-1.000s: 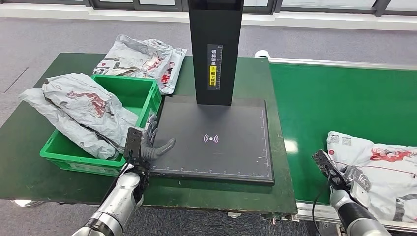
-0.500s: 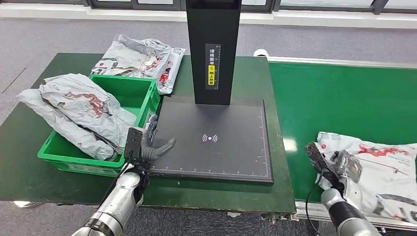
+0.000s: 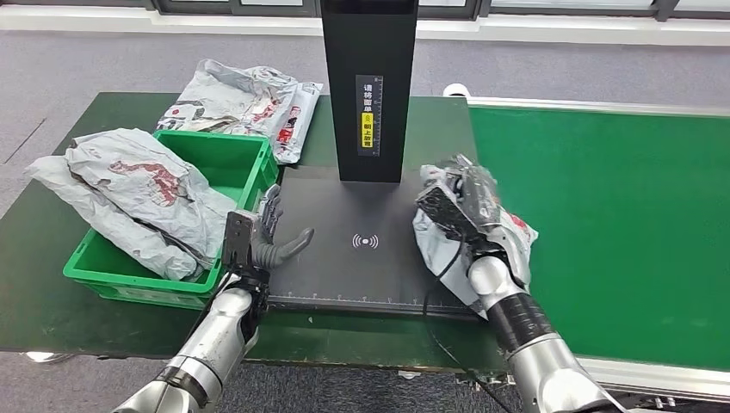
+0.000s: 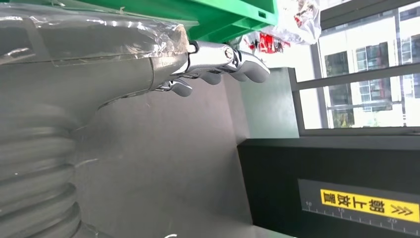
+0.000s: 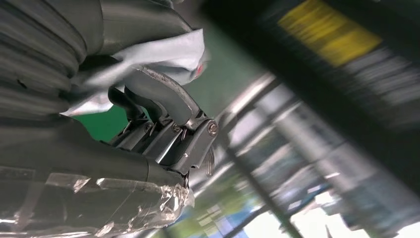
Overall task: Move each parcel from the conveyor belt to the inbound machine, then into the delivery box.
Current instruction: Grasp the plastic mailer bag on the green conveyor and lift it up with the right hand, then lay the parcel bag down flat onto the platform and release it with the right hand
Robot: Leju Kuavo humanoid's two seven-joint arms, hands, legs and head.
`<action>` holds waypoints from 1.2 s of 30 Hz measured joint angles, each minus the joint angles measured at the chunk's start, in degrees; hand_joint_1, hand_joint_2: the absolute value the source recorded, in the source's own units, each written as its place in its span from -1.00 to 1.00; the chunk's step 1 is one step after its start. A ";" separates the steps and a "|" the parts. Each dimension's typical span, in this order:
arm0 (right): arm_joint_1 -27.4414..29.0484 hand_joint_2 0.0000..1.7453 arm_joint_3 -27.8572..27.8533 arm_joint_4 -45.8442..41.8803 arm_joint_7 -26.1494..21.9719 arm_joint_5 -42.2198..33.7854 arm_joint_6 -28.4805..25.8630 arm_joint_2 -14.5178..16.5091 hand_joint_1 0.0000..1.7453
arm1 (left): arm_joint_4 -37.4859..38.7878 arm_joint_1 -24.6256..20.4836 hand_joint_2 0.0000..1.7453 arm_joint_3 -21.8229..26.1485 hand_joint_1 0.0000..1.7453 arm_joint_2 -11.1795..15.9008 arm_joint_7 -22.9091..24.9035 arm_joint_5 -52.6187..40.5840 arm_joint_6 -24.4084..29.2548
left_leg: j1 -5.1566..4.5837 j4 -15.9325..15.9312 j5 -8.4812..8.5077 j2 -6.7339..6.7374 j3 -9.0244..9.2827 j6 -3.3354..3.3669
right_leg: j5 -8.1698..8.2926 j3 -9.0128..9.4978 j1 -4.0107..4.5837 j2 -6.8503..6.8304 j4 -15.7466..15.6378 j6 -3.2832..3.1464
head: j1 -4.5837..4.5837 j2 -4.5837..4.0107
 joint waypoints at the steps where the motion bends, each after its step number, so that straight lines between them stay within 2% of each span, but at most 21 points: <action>1: -0.71 1.00 1.79 -0.66 0.09 -0.98 0.82 0.58 1.00 | 0.17 -0.08 1.00 0.01 -1.00 -0.01 -0.12 0.17 -0.02 | 0.00 0.00 0.00 -0.01 -0.01 -0.01 | 0.00 -0.01 0.00 0.00 0.01 0.00 | 0.01 0.00; 7: -4.30 1.00 9.49 -2.70 0.19 -4.76 3.58 2.67 1.00 | 1.24 -0.91 1.00 0.01 -1.00 -0.07 -0.22 0.89 -0.17 | 0.00 0.00 0.01 -0.04 -0.04 -0.01 | -0.01 -0.02 -0.01 -0.03 0.01 -0.01 | 0.01 0.00; 20: -6.73 1.00 19.16 -2.92 -0.40 -10.55 14.15 5.45 1.00 | 2.84 -2.21 1.00 0.01 -1.00 -0.79 -1.02 1.62 0.38 | -0.01 0.01 0.01 -0.06 -0.06 -0.01 | -0.01 -0.03 -0.01 -0.06 -0.01 -0.01 | 0.01 0.00; 23: -6.89 1.00 20.80 -2.50 -0.21 -11.04 15.07 6.14 -0.50 | 3.08 -2.45 1.00 0.01 -1.00 -0.97 -1.04 1.82 0.59 | 0.00 0.01 0.01 -0.10 -0.07 -0.01 | -0.01 -0.03 -0.01 -0.10 -0.01 -0.01 | 0.01 0.00; 24: -7.01 0.50 21.25 -2.30 -0.06 -11.01 15.09 6.26 -1.00 | 3.14 -2.49 1.00 0.01 -1.00 -0.99 -1.09 1.91 0.65 | 0.00 0.01 0.01 -0.11 -0.07 -0.01 | -0.01 -0.03 -0.01 -0.11 -0.01 -0.01 | 0.01 0.00; 27: -7.27 -1.00 22.50 -1.42 0.82 -10.82 14.40 6.34 -1.00 | 3.18 -2.52 1.00 0.01 -1.00 -0.98 -1.40 2.39 0.91 | 0.00 0.01 0.01 -0.10 -0.07 -0.01 | -0.01 -0.03 -0.02 -0.10 -0.01 -0.01 | 0.01 0.00; 31: -6.92 -1.00 22.90 0.43 0.38 -12.57 10.58 5.97 -1.00 | 2.58 -2.25 1.00 0.01 -1.00 -0.85 -1.97 3.77 1.56 | -0.01 0.01 0.01 -0.13 -0.07 -0.01 | -0.01 -0.02 -0.03 -0.12 -0.03 -0.01 | 0.01 0.00; 36: -4.65 -1.00 22.20 1.05 -1.32 -17.09 5.25 3.71 -1.00 | 0.29 -0.91 1.00 0.01 -1.00 -0.38 -2.22 5.03 2.14 | -0.02 0.02 0.01 -0.14 -0.08 0.00 | -0.01 -0.02 -0.04 -0.12 -0.05 -0.01 | 0.01 0.00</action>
